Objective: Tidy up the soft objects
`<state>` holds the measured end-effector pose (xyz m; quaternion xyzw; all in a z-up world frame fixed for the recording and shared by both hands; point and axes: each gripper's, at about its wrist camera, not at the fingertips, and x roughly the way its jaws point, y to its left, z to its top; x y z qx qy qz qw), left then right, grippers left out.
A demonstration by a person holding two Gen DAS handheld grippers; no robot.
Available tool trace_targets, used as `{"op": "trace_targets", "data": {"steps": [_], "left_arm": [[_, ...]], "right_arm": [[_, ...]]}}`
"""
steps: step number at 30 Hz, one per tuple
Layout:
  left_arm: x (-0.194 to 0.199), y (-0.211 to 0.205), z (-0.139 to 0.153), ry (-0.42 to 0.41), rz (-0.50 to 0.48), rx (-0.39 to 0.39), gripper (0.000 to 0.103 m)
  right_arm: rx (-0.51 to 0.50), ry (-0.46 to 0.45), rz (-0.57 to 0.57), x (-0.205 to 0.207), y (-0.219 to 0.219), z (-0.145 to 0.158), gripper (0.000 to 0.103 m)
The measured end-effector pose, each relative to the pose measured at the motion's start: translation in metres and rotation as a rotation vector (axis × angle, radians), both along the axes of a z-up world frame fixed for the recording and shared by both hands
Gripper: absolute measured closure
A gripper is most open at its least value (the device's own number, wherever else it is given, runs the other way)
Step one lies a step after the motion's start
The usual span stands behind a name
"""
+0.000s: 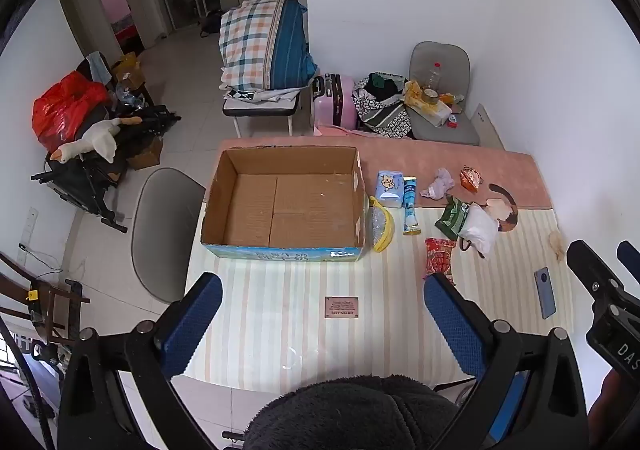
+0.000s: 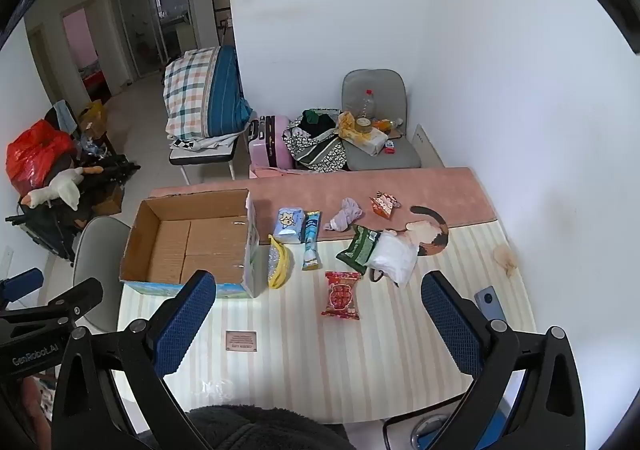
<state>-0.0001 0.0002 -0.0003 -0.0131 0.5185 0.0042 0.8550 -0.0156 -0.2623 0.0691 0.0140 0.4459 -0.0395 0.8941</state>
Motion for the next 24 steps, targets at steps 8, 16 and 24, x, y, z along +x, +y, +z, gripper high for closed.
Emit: {"op": "trace_targets", "data": {"steps": [8, 16, 24], "left_arm": [[0.0, 0.0, -0.001, 0.002, -0.001, 0.005, 0.0], [-0.001, 0.003, -0.002, 0.007, -0.001, 0.0, 0.0], [0.001, -0.005, -0.015, -0.004, -0.005, 0.007, 0.0]], "right_arm": [[-0.021, 0.002, 0.009, -0.001, 0.006, 0.0, 0.0], [-0.029, 0.009, 0.004, 0.005, 0.011, -0.002, 0.0], [-0.028, 0.002, 0.004, 0.006, 0.008, 0.003, 0.0]]}}
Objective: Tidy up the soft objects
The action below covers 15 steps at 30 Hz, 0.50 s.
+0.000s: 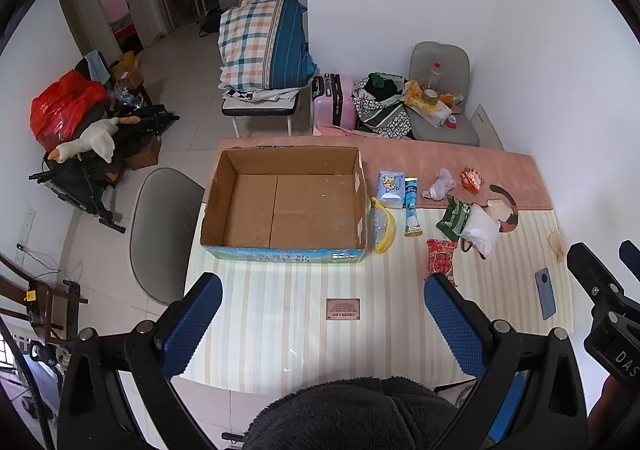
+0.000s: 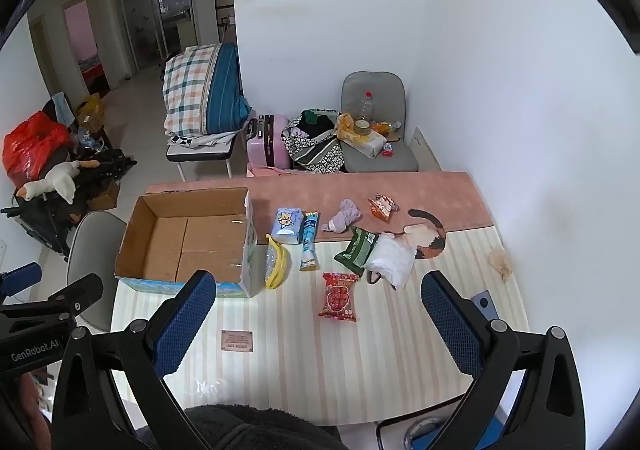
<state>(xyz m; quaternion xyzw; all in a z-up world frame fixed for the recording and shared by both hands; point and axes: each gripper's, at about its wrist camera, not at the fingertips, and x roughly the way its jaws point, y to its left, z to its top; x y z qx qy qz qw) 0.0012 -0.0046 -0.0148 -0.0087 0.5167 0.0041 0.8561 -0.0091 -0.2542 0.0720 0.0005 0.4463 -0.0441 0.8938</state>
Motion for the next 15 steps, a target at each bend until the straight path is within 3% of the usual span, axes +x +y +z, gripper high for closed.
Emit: {"op": "trace_targets", "data": {"steps": [15], "left_arm": [[0.01, 0.008, 0.02, -0.023, -0.005, 0.0, 0.0]], "right_arm": [[0.003, -0.011, 0.0, 0.009, 0.003, 0.006, 0.0]]}}
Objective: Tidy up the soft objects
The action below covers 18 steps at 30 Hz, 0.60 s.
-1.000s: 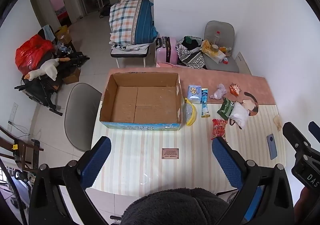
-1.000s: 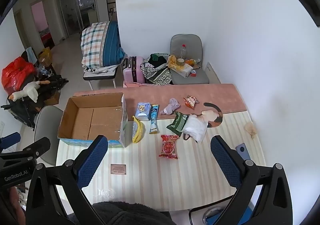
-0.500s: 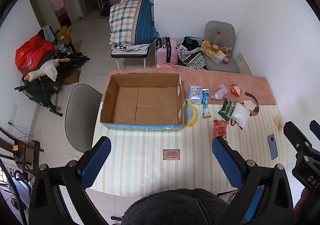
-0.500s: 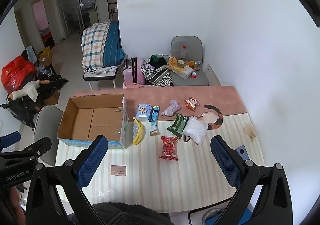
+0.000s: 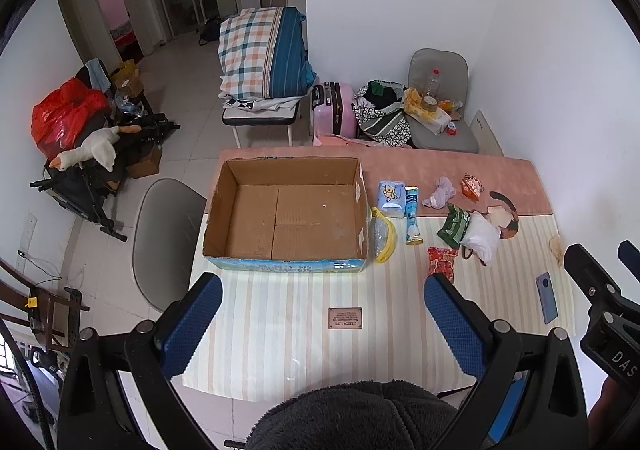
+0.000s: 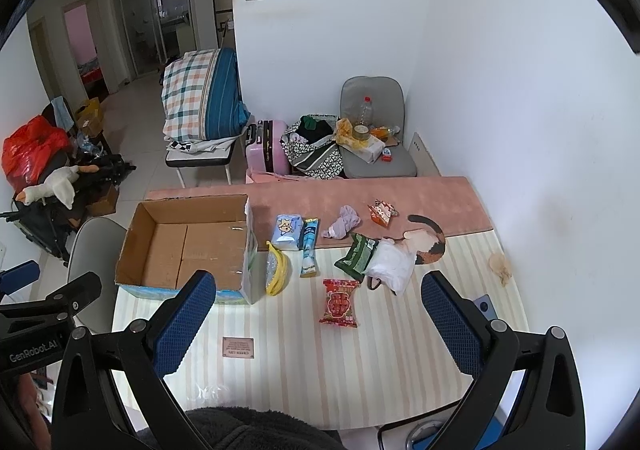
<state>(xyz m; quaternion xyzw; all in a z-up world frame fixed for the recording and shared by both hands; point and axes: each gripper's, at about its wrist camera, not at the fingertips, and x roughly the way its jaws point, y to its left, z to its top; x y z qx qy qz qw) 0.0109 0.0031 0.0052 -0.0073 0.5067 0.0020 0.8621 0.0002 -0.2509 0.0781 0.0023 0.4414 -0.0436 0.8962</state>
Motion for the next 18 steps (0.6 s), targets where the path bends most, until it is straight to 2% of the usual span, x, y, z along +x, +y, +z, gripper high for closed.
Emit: {"op": "trace_targets", "data": {"steps": [18], "left_arm": [[0.0015, -0.0036, 0.0078, -0.018, 0.002, 0.011, 0.0]], "right_arm": [[0.015, -0.018, -0.001, -0.0046, -0.0047, -0.0018, 0.0]]}}
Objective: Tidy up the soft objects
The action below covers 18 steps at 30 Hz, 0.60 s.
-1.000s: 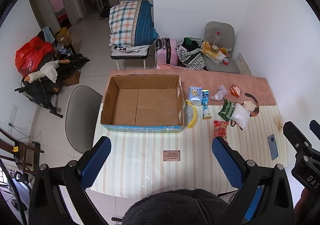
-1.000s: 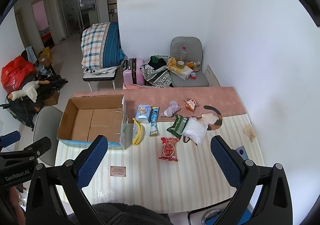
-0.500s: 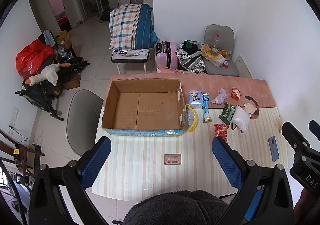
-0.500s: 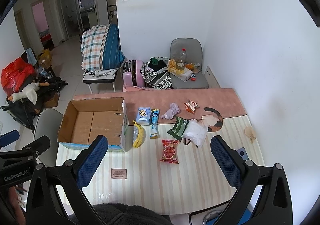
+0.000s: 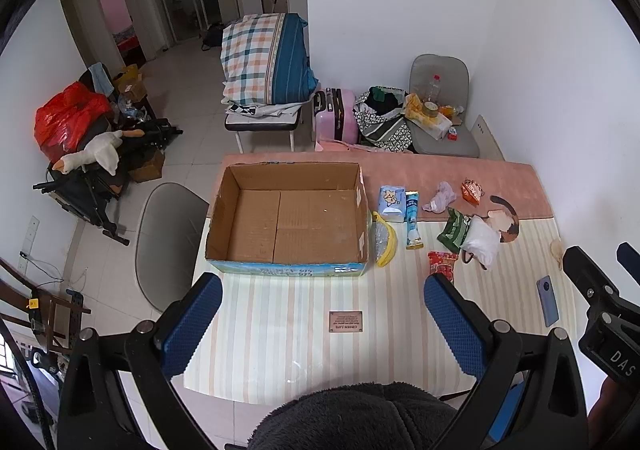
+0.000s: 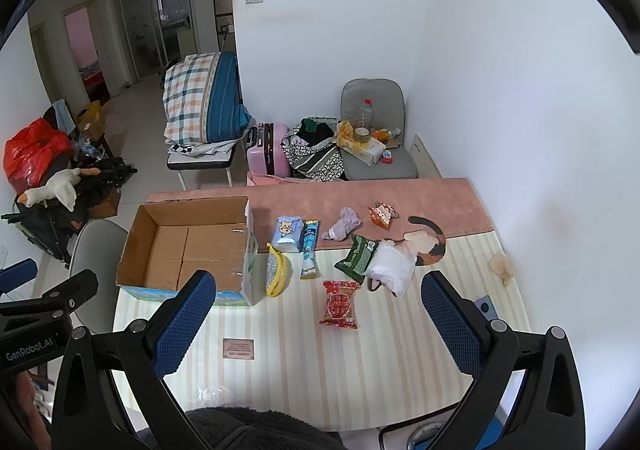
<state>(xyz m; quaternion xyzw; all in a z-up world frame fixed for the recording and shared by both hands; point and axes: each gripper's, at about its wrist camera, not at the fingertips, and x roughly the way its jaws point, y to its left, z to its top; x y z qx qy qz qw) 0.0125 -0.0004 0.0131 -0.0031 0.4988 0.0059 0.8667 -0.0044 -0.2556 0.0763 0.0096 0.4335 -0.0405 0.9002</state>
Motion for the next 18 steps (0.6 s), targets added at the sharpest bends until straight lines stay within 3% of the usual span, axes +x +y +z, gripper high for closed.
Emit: {"op": "trace_targets", "data": {"steps": [18], "left_arm": [[-0.0077, -0.0026, -0.003, -0.014, 0.007, -0.009, 0.0]], "right_arm": [[-0.014, -0.01, 0.013, -0.0048, 0.0008, -0.0017, 0.0]]}}
